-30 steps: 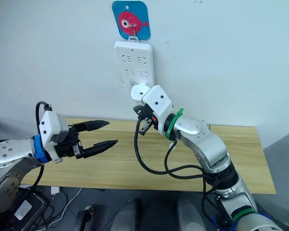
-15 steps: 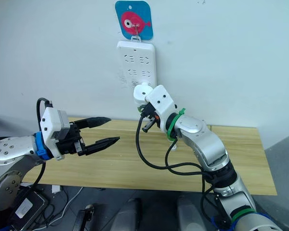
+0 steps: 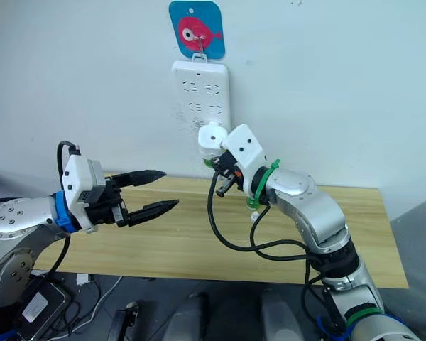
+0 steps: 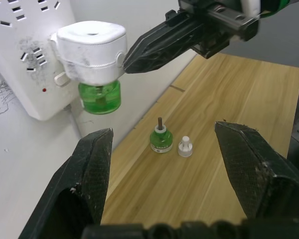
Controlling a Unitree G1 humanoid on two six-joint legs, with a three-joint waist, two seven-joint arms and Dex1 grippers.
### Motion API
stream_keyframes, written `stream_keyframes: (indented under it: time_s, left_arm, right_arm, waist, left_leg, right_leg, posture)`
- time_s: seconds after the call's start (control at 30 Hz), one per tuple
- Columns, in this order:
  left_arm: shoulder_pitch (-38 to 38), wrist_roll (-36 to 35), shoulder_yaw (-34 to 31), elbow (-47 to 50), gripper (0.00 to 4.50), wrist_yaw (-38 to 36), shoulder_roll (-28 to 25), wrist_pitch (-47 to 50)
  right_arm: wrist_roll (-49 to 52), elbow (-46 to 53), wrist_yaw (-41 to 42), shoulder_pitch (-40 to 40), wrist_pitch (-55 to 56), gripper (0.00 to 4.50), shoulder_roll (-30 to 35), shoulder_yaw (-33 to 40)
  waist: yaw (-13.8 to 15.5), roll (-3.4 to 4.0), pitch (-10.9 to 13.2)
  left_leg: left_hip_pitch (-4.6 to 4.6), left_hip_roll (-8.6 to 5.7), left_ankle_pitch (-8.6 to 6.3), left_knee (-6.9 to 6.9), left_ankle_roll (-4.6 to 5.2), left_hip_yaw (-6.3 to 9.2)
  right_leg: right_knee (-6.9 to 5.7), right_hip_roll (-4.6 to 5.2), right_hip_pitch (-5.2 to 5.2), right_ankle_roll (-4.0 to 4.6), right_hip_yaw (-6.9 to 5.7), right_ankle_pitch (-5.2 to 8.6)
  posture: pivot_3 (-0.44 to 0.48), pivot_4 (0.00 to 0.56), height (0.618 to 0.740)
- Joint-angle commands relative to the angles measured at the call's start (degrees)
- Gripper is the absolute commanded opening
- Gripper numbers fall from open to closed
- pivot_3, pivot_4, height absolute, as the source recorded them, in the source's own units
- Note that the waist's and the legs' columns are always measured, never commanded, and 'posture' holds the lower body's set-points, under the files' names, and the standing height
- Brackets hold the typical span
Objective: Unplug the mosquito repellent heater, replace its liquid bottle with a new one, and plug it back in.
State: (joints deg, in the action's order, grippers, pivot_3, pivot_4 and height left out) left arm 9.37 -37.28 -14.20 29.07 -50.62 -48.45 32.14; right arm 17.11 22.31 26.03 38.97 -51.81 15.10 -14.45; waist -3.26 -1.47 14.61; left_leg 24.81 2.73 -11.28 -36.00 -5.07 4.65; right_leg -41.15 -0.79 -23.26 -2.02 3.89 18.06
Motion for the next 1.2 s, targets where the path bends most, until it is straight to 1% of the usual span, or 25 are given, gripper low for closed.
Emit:
stream_keyframes:
  time_s: [0.03, 0.7, 1.07, 1.1, 1.2]
  left_arm:
    - [0.71, 0.16, -0.22, 0.69, 3.53, -0.02, -0.13, -0.98]
    - [1.51, 0.58, 0.45, 0.3, 3.53, 0.0, 0.27, -1.36]
    - [1.49, 1.01, 0.65, 0.13, 3.53, -0.11, 0.66, -1.73]
    - [1.54, 1.05, 0.71, 0.08, 3.53, -0.12, 0.7, -1.77]
    - [1.67, 1.34, 0.88, -0.37, 3.53, -0.23, 0.83, -2.09]
  right_arm:
    - [0.48, 2.19, -0.16, 0.35, 0.38, 0.05, -0.11, 1.13]
    - [-1.78, -0.29, -3.53, 1.13, 2.36, 0.05, -1.44, 1.69]
    - [-3.3, -2.87, -7.65, 2.04, 3.05, 0.05, -2.64, 4.74]
    - [-2.96, -2.87, -7.42, 1.97, 2.9, 0.05, -2.54, 4.92]
    - [0.69, -0.59, -3.01, 1.25, 0.96, 0.05, -1.3, 4.29]
  waist:
    - [0.0, 0.0, 0.0]
    - [0.0, 0.0, 0.0]
    - [-0.01, -0.01, 0.0]
    - [-0.01, -0.01, -0.01]
    - [0.01, -0.02, -0.02]
  left_leg:
    - [0.0, 0.0, 0.0, 0.0, 0.0, 0.0]
    - [0.0, 0.0, 0.0, -0.01, 0.0, -0.01]
    - [0.0, 0.0, 0.09, -0.04, -0.15, 0.01]
    - [0.0, 0.0, 0.1, -0.04, -0.16, 0.0]
    - [0.0, 0.0, 0.11, -0.05, -0.18, 0.0]
  right_leg:
    - [0.0, 0.0, 0.0, 0.0, 0.01, 0.0]
    - [0.0, 0.0, 0.0, 0.0, 0.0, 0.0]
    - [-0.04, 0.0, 0.0, -0.03, 0.01, -0.06]
    - [-0.04, 0.0, 0.0, -0.04, 0.02, -0.07]
    - [-0.04, 0.0, 0.0, -0.05, 0.02, -0.09]
  posture:
    - [-0.01, 0.189, 0.725]
    - [-0.008, 0.188, 0.725]
    - [-0.009, 0.187, 0.725]
    - [-0.011, 0.185, 0.725]
    - [-0.015, 0.183, 0.725]
